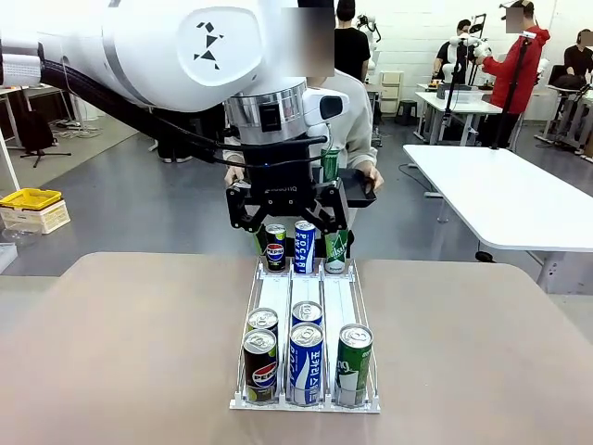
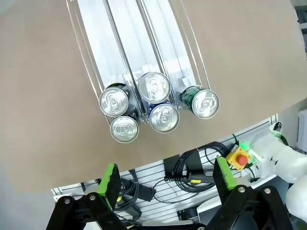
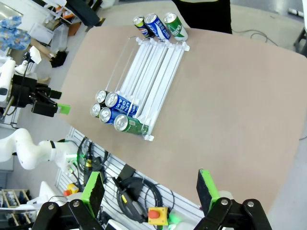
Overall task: Retrieve and hand over the desired beverage to the person.
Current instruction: Pick up another can of the same type that the person held from the Automatic Can Dispenser.
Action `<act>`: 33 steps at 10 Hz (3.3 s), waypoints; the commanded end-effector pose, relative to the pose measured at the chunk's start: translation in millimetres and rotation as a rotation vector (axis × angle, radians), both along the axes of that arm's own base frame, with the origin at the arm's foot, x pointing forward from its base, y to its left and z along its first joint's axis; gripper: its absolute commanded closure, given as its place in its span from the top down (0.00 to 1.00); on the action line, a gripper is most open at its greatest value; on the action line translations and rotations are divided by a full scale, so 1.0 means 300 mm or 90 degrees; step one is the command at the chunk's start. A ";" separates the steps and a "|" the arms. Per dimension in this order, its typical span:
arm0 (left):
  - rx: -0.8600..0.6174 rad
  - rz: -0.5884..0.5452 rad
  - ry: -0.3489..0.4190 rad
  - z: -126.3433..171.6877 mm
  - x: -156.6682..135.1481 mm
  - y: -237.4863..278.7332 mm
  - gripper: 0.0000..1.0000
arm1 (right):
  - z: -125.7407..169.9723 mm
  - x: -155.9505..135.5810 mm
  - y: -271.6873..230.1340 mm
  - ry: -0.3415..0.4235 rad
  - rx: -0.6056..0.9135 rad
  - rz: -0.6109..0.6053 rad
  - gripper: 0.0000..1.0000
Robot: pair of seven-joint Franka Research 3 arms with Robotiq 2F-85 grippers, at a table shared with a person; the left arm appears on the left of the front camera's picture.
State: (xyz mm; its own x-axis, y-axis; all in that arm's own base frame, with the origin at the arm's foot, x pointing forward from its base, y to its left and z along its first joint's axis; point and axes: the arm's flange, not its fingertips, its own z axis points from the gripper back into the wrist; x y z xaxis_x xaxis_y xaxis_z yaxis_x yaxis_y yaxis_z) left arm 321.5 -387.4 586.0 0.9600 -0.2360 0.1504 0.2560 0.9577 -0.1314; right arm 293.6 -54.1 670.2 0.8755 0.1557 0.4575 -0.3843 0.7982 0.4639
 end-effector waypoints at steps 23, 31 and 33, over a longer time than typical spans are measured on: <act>0.055 0.257 0.020 -0.260 -0.099 -0.221 1.00 | 0.000 0.002 0.004 0.001 0.010 0.004 1.00; 0.055 0.257 0.020 -0.260 -0.099 -0.221 1.00 | 0.000 0.002 0.004 0.001 0.010 0.004 1.00; 0.059 0.234 0.024 -0.278 -0.074 -0.203 1.00 | 0.000 0.002 0.004 0.001 0.010 0.004 1.00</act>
